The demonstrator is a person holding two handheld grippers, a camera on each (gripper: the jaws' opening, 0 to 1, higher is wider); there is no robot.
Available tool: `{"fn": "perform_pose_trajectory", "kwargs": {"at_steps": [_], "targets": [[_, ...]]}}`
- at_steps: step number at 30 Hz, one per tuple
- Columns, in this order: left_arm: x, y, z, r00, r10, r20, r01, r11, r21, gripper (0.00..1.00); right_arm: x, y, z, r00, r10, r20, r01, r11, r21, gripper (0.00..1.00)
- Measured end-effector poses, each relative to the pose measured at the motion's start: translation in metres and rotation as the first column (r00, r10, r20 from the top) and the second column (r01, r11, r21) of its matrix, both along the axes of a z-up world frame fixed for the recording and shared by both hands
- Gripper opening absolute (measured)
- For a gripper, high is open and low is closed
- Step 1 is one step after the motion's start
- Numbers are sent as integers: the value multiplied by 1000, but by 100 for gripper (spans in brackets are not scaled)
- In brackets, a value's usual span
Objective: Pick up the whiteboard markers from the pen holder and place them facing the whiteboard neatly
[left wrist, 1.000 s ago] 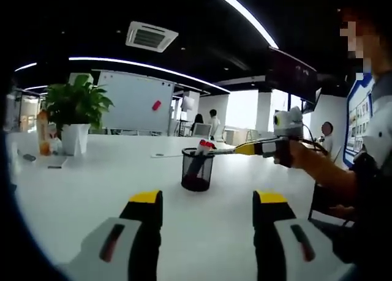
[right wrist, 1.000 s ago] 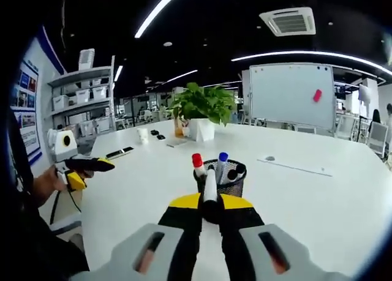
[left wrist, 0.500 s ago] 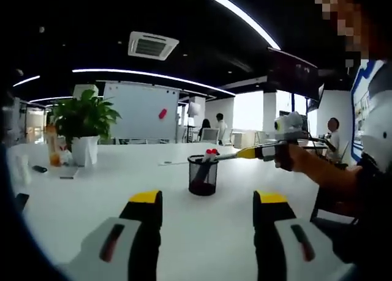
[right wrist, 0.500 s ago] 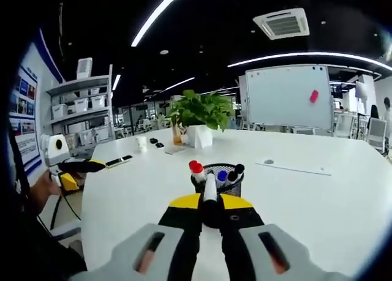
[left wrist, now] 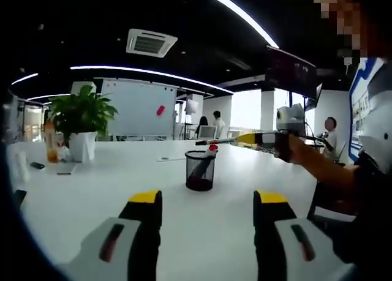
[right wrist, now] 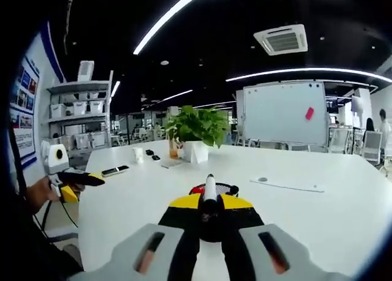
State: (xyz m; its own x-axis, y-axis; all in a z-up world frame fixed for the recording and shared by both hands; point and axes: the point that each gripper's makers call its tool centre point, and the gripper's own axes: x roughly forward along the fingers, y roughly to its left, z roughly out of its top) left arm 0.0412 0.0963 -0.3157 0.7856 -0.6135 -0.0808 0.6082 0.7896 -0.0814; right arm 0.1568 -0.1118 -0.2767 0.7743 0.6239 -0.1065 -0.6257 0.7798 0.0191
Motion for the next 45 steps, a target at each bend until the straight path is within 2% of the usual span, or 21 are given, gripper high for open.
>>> {"fn": "perform_pose_trajectory", "kwargs": {"at_steps": [3,10,21,34,45], "targets": [[-1,4,-4,1000,10,-10,-10,1000,0,61,-1,3,-3,1000,-2,-4,2,1000,-1,13],[-4,9,-4,1000,13,-3,-13,1000,-12,61,-3,2,6,999,-29,23,29,1000,1,13],[-4,6,0,1000,0,9,0,1000,-16,61,-2,-21,23,990,-118,78,116,993,32,13],[-7,3,1,1000,-1,7,1,1000,-9,61,-2,-45,22,979,-189,81,185,981,60,13],[-7,-1,0,1000,-6,4,6,1000,-4,61,-3,-54,22,973,-213,86,209,976,60,13]]}}
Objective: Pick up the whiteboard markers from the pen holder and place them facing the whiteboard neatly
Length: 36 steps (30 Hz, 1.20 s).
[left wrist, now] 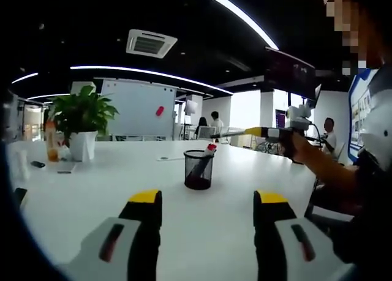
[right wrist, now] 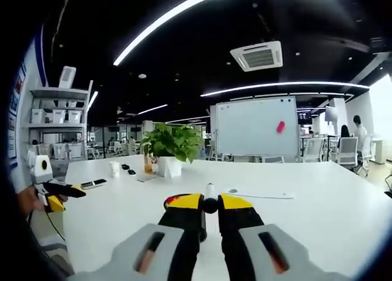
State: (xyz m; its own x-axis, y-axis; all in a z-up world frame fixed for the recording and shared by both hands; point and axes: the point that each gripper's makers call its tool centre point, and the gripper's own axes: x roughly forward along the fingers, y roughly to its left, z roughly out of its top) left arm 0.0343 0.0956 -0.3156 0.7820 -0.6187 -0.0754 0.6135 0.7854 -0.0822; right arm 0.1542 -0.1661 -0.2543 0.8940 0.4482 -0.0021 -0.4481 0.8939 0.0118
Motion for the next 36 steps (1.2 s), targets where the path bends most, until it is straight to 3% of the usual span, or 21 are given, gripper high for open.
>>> {"fn": "perform_pose_trajectory", "kwargs": {"at_steps": [13,23,36], "targets": [[1,1,4,1000,-3,7,4,1000,-12,61,-1,-12,-6,998,-60,2,60,997,-52,13],[6,16,-4,999,30,-23,-31,999,-42,61,0,-27,-14,994,-103,-22,102,994,-47,13],[13,12,-6,999,15,-34,-17,999,-35,61,3,-42,-29,989,-136,-50,134,990,-44,13]]}}
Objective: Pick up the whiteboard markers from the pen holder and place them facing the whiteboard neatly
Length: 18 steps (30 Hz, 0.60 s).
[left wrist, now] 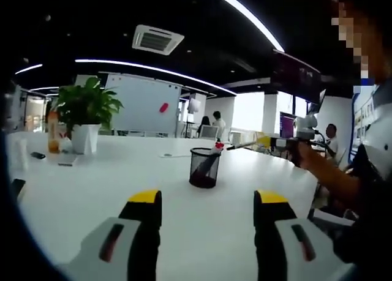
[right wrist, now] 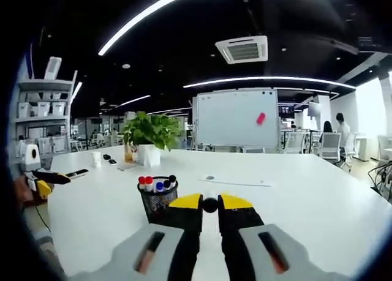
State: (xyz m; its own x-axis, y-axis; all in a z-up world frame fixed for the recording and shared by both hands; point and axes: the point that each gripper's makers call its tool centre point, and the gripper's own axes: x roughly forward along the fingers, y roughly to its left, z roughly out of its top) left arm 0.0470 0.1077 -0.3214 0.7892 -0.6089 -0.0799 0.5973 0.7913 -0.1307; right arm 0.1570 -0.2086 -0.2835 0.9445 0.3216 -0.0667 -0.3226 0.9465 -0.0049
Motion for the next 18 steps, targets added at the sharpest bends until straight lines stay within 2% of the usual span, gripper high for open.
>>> {"fn": "perform_pose_trajectory", "kwargs": {"at_steps": [9,11,14,16,17,18], "targets": [[0,3,-4,1000,11,-10,-11,1000,14,61,4,-11,3,1000,-27,7,27,1000,-3,13],[1,4,-3,1000,13,-6,-13,1000,14,61,5,-13,1,999,-35,7,35,999,-10,13],[5,4,-5,1000,17,-15,-17,1000,24,61,11,-20,-12,997,-63,-33,64,998,7,13],[6,5,1,999,28,-19,-28,999,19,61,11,-22,-12,996,-73,-49,74,997,23,13],[5,3,7,1000,20,-3,-20,1000,12,61,9,-22,-9,997,-71,-41,72,997,22,13],[4,2,15,999,13,38,-14,1000,15,61,9,-23,-6,997,-75,-22,75,997,10,13]]}}
